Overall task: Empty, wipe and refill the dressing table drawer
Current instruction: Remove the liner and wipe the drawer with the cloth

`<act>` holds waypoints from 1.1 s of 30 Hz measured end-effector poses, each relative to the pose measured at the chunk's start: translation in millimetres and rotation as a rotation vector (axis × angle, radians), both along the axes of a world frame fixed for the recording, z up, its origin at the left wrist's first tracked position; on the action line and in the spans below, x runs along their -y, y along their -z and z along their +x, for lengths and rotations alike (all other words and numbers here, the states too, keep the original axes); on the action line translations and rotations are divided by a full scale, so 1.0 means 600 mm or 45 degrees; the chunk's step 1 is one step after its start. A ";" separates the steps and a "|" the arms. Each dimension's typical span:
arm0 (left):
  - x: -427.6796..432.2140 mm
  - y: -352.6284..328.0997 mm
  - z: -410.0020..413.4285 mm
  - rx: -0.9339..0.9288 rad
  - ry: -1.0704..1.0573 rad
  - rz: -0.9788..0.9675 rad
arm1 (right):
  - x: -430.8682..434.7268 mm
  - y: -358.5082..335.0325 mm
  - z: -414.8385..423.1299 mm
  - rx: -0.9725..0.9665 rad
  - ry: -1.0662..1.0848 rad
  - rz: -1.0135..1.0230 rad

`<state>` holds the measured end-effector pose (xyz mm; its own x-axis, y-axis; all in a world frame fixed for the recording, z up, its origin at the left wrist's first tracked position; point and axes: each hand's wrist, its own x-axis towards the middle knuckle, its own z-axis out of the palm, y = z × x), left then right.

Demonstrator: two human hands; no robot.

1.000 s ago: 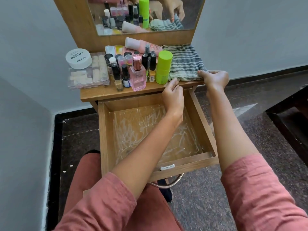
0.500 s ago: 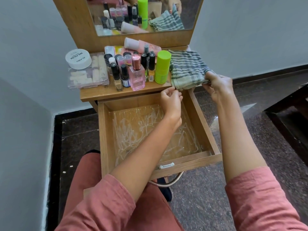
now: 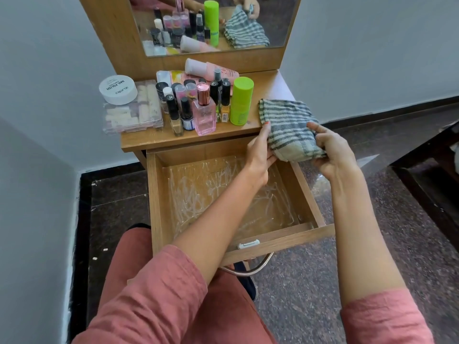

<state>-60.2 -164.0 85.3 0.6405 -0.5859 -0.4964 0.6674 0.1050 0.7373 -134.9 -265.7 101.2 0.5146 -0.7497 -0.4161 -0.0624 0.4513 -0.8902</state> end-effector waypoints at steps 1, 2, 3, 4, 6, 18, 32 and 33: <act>-0.001 -0.003 -0.003 0.009 0.030 0.006 | -0.007 -0.001 -0.006 0.007 -0.004 0.011; -0.002 -0.006 -0.007 0.021 0.053 0.022 | -0.013 -0.001 -0.011 0.017 -0.001 0.029; -0.002 -0.009 -0.011 0.029 0.065 0.033 | -0.020 -0.003 -0.017 0.026 0.002 0.045; -0.004 -0.012 -0.014 0.035 0.065 0.036 | -0.027 -0.004 -0.024 0.035 0.006 0.059; -0.011 -0.018 -0.020 0.051 0.064 0.028 | -0.042 -0.010 -0.037 0.067 0.011 0.084; -0.106 0.013 -0.022 0.097 -0.016 0.112 | -0.144 0.014 -0.093 -0.039 -0.223 -0.111; -0.198 0.067 0.038 0.636 0.356 0.741 | -0.197 0.088 -0.004 -0.803 -0.850 -1.264; -0.200 0.067 0.043 0.643 0.334 0.730 | -0.197 0.093 0.002 -0.812 -0.914 -1.282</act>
<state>-34.5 -44.1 44.8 0.7447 -0.4904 -0.4527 0.1898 -0.4948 0.8481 -133.4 -147.7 45.3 0.8381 -0.5194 -0.1668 -0.5185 -0.6632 -0.5397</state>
